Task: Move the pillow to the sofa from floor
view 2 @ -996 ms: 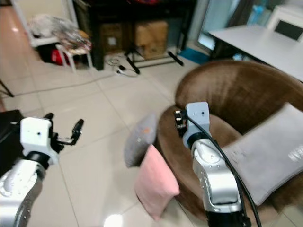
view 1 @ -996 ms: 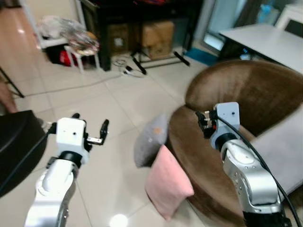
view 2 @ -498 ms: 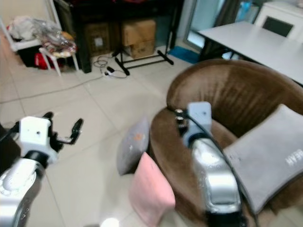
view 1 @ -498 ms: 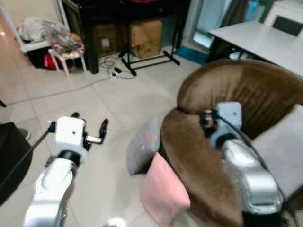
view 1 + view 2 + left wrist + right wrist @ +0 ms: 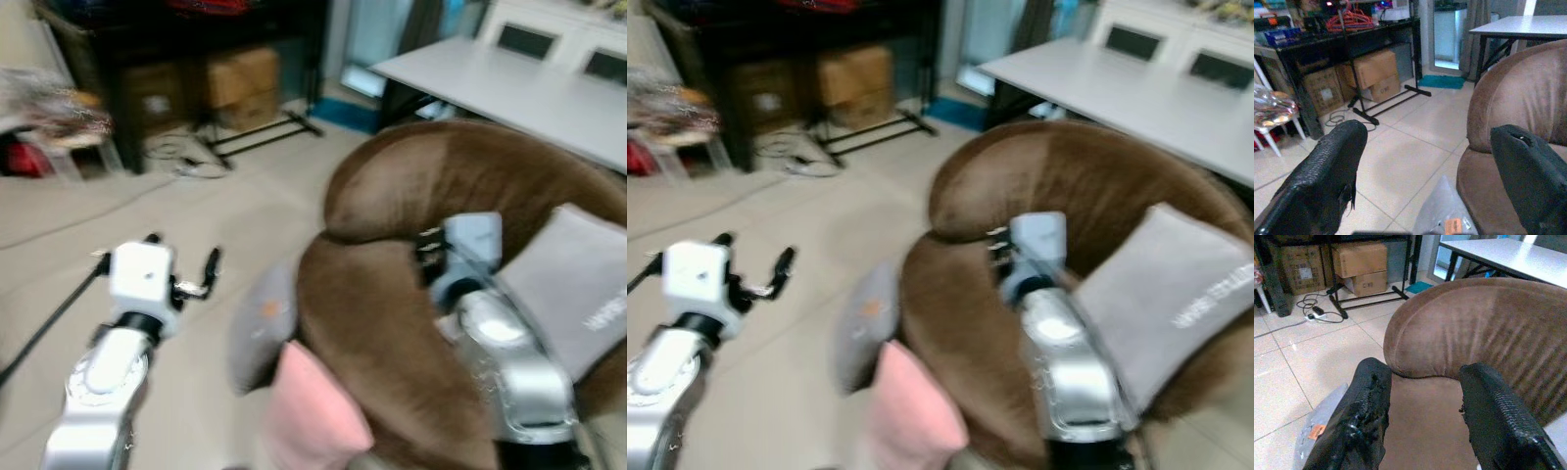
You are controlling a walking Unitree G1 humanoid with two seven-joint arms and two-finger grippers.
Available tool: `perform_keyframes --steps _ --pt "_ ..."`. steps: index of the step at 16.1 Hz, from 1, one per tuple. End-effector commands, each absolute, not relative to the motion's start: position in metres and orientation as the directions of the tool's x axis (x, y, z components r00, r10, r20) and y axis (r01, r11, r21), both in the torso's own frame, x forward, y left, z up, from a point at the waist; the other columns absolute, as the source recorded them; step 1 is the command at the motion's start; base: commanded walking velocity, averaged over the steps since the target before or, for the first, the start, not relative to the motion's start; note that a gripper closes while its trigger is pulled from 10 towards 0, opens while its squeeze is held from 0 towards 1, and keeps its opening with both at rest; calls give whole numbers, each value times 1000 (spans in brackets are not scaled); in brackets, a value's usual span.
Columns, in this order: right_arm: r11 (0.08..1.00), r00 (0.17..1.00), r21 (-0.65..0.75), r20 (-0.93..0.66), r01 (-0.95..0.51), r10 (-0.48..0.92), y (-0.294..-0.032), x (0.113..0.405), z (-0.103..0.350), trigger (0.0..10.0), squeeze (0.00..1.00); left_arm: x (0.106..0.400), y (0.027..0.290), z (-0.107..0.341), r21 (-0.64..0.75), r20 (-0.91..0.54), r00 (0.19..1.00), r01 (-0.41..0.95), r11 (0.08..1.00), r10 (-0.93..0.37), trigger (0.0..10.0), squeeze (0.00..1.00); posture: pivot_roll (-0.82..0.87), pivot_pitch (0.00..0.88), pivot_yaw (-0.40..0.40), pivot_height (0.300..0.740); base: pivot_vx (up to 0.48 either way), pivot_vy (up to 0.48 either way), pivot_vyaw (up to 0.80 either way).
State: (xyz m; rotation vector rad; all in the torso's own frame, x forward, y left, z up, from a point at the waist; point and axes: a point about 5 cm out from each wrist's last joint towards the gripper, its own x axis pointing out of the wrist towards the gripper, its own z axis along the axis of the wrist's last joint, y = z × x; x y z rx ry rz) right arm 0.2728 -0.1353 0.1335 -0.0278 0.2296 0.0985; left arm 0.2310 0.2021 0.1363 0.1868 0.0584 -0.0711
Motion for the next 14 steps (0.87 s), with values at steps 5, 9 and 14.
perform_keyframes --steps 5,9,14 --pt "993 975 -13 -193 -120 115 -143 271 136 10000 0 226 199 130 236 -66 994 101 967 -88 10000 0 -3 0 -63 725 0 0 0" --pt "992 974 -33 -194 -125 116 -145 270 133 10000 0 221 199 128 217 -54 996 87 972 -77 10000 0 -4 0 -68 681 0 0 0" --pt "991 972 -36 -199 -132 122 -145 268 131 10000 0 216 201 125 249 -64 995 89 964 -76 10000 0 3 0 -73 638 0 0 0"
